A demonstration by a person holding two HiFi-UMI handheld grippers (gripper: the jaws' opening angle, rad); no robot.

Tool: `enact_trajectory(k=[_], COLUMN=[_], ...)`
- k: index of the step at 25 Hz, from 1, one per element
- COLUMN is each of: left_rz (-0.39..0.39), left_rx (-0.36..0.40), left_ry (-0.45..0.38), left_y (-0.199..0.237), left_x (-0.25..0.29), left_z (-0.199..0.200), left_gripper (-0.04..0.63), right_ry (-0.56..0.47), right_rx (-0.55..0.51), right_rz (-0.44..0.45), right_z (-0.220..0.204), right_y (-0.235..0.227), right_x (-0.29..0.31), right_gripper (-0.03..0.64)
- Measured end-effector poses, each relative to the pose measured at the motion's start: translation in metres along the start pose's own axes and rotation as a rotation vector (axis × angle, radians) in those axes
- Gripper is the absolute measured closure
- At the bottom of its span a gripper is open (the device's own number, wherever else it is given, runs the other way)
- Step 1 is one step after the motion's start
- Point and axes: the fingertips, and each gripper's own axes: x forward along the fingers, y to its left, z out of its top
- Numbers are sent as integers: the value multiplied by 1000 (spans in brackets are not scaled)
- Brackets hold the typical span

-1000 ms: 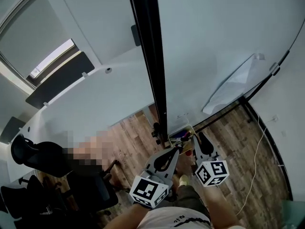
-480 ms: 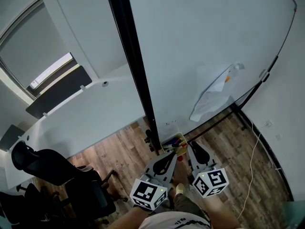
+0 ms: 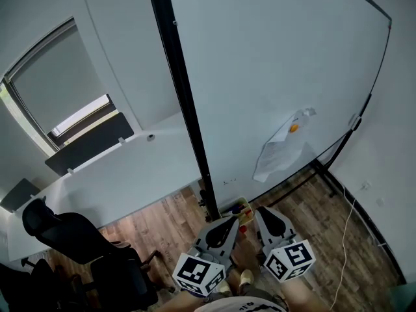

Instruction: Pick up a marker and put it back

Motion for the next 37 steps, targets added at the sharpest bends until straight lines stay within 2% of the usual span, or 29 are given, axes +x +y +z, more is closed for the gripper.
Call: enact_trajectory(k=[8,16,37], left_rz=[10,16,46], left_rx=[20,38,17], left_ry=[-45,-63,-39], left_y=[-13,-16,5], left_x=[-11,-13,-8], left_z=[30,40,25], left_gripper=[584,584,584], right_ry=[-31,-41,-1], right_rx=[-38,-68,-55], right_rz=[51,67,80], right_z=[33,44,29], right_y=[19,27,26], right_x=[-11,-11,8], right_gripper=[595,604,604])
